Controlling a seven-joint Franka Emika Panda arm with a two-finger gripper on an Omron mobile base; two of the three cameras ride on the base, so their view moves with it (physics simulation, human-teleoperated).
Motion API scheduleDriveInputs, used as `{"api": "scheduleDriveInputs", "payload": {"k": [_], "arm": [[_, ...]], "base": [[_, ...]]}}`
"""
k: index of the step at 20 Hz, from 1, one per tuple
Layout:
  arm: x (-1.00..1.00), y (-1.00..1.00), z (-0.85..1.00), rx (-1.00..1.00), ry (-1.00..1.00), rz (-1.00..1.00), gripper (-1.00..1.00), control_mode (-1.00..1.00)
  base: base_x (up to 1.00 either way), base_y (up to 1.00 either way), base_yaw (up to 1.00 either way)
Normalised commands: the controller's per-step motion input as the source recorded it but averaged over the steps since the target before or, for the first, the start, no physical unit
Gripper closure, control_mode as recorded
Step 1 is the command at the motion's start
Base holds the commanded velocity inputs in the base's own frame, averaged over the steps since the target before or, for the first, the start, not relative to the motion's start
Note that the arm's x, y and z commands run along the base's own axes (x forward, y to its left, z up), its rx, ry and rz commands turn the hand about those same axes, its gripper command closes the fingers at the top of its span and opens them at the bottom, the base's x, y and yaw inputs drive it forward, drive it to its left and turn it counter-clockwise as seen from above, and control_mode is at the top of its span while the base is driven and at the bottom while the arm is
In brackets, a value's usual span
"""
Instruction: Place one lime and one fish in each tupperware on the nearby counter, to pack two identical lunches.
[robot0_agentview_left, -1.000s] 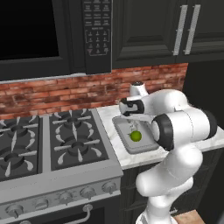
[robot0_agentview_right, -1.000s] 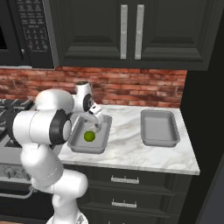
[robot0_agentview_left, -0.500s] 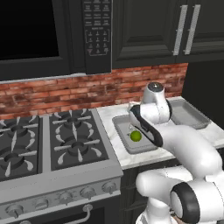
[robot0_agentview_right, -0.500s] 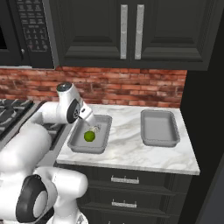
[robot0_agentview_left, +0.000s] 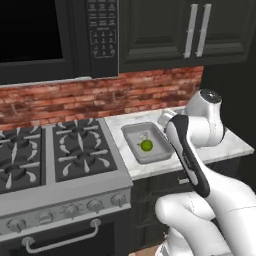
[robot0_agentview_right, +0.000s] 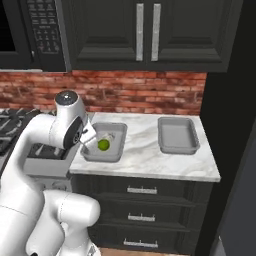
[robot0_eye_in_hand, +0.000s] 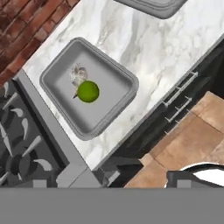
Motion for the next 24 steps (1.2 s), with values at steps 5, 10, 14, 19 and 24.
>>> {"api": "scheduleDriveInputs", "payload": {"k": [5, 10, 14, 19, 24], "arm": [[0.0, 0.0, 0.0, 0.0, 0.0, 0.0, -1.0, 1.0], [0.0, 0.0, 0.0, 0.0, 0.0, 0.0, -1.0, 1.0], [0.0, 0.0, 0.0, 0.0, 0.0, 0.0, -1.0, 1.0], [0.0, 0.0, 0.0, 0.0, 0.0, 0.0, -1.0, 1.0], [0.0, 0.0, 0.0, 0.0, 0.0, 0.0, -1.0, 1.0]], "base": [[-1.0, 0.13, -0.24], [-1.0, 0.04, -0.29], [-1.0, -0.21, -0.42], [-0.93, -0.95, -0.51], [-0.23, -1.0, -0.55]]}}
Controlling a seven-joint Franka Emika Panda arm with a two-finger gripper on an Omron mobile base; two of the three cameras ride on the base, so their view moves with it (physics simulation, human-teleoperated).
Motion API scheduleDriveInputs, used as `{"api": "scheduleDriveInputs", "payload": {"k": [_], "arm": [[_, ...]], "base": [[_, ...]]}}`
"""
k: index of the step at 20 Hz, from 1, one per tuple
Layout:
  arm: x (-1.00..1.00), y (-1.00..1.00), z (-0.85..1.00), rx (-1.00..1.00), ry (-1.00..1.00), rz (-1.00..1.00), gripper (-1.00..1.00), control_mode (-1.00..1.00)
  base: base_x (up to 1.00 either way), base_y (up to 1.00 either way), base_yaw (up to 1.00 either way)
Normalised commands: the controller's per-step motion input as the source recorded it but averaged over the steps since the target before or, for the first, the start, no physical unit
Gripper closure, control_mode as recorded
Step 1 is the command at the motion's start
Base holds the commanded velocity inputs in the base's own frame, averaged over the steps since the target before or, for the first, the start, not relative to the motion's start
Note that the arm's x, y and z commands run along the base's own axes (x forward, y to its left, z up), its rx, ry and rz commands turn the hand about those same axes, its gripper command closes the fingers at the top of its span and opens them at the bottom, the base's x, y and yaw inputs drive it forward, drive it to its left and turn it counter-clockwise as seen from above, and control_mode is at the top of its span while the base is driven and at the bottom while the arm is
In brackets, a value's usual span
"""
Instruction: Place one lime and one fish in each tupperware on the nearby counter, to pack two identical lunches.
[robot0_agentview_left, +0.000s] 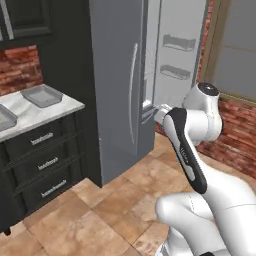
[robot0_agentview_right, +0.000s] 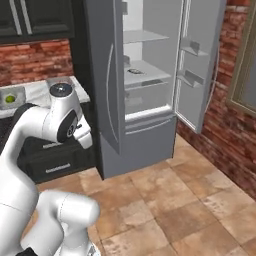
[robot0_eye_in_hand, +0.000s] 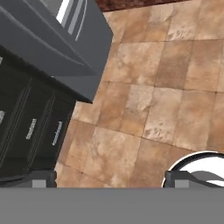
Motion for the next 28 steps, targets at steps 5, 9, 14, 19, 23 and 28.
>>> {"api": "scheduleDriveInputs", "payload": {"k": [5, 9, 14, 19, 23, 28], "arm": [[0.0, 0.0, 0.0, 0.0, 0.0, 0.0, -1.0, 1.0], [0.0, 0.0, 0.0, 0.0, 0.0, 0.0, -1.0, 1.0], [0.0, 0.0, 0.0, 0.0, 0.0, 0.0, -1.0, 1.0], [0.0, 0.0, 0.0, 0.0, 0.0, 0.0, -1.0, 1.0], [0.0, 0.0, 0.0, 0.0, 0.0, 0.0, -1.0, 1.0], [0.0, 0.0, 0.0, 0.0, 0.0, 0.0, -1.0, 1.0]], "base": [[0.12, -1.0, -0.41], [0.92, -1.0, -0.14], [1.0, -0.61, 0.16], [1.0, -0.16, 0.39], [0.91, 0.0, 0.52], [0.99, -0.01, 0.46]]}}
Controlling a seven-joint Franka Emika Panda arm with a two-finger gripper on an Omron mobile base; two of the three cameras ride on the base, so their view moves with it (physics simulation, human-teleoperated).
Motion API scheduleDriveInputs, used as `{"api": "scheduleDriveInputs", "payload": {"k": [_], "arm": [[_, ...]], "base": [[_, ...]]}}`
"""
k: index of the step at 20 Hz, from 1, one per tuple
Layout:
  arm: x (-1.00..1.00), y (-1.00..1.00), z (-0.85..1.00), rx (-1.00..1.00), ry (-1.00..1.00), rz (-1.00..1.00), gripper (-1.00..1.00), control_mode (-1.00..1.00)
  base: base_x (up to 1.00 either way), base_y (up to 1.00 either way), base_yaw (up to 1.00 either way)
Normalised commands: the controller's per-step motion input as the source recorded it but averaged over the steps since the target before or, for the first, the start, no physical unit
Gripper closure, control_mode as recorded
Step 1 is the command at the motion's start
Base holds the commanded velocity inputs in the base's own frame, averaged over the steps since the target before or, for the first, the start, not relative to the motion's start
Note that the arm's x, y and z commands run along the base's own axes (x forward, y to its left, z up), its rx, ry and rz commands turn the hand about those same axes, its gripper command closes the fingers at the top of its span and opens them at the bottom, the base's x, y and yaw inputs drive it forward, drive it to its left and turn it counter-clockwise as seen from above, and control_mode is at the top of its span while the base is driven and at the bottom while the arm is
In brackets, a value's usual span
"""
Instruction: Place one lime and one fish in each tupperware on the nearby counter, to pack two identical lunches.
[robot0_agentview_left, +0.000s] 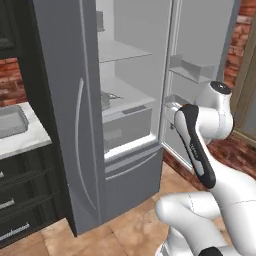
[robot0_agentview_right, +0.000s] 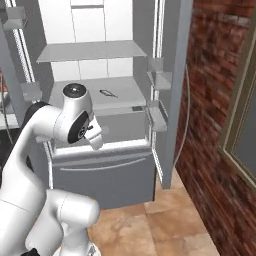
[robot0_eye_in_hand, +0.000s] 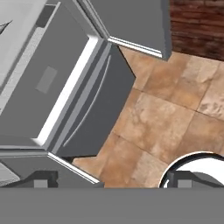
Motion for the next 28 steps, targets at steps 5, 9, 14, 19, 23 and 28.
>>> {"api": "scheduleDriveInputs", "payload": {"k": [5, 9, 14, 19, 23, 28], "arm": [[0.0, 0.0, 0.0, 0.0, 0.0, 0.0, -1.0, 1.0], [0.0, 0.0, 0.0, 0.0, 0.0, 0.0, -1.0, 1.0], [0.0, 0.0, 0.0, 0.0, 0.0, 0.0, -1.0, 1.0], [0.0, 0.0, 0.0, 0.0, 0.0, 0.0, -1.0, 1.0], [0.33, -0.01, -0.16, -0.09, 0.02, 0.21, -1.0, -1.0], [0.79, -0.02, -0.57, -0.41, 0.0, 0.53, -1.0, -1.0]], "base": [[0.92, -0.38, 0.13], [1.0, -0.32, 0.05], [0.99, 0.0, 0.1], [0.96, 0.29, 0.31], [0.44, 0.05, 0.19], [0.0, 0.0, 0.0]]}}
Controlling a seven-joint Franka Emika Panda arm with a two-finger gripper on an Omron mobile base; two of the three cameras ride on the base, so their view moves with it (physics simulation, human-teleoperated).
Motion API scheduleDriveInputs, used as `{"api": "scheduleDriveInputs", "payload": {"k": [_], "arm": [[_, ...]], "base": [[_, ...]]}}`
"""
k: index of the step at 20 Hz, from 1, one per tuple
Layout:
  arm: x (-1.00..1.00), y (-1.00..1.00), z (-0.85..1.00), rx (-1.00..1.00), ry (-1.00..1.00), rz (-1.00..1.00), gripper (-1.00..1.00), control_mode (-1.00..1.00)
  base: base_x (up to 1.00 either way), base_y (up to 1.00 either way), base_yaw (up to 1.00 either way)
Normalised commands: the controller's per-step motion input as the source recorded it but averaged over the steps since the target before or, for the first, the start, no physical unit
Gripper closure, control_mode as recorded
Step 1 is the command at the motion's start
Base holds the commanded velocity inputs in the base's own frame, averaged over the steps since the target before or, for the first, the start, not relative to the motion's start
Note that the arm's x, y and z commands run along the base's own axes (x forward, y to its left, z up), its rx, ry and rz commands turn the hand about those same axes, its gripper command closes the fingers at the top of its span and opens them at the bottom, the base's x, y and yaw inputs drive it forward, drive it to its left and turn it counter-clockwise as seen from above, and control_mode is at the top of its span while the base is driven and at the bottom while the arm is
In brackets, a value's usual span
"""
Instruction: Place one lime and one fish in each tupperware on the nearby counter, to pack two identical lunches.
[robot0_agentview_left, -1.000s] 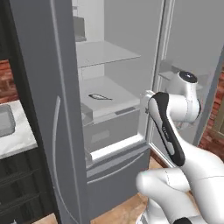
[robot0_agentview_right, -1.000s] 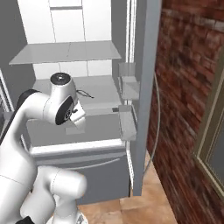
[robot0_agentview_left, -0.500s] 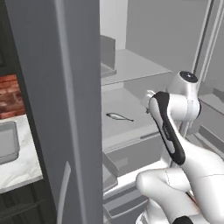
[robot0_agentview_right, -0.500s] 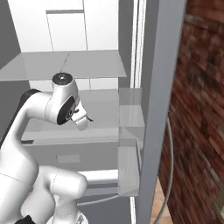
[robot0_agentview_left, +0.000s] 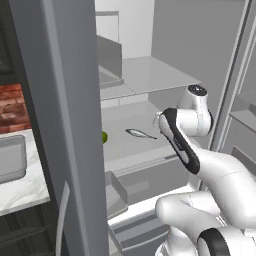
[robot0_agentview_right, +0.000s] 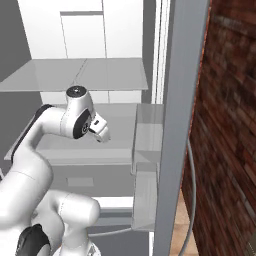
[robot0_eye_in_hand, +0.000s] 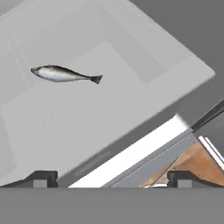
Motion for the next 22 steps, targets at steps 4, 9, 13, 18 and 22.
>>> {"api": "scheduleDriveInputs", "payload": {"k": [4, 9, 13, 18, 22], "arm": [[0.86, 0.14, -0.44, -0.28, 0.0, 0.4, -1.0, -1.0], [0.69, 0.12, -0.51, 0.01, -0.1, 0.34, -1.0, -1.0], [0.77, 0.0, -0.29, 0.1, -0.14, 0.35, -1.0, -1.0], [0.24, 0.14, -0.02, -0.03, 0.01, 0.11, -1.0, -1.0], [0.76, 0.24, 0.0, -0.12, 0.08, 0.0, -1.0, -1.0]], "base": [[0.0, 0.0, 0.0], [0.0, 0.0, 0.0], [0.0, 0.0, 0.0], [0.0, 0.0, 0.0], [0.0, 0.0, 0.0]]}}
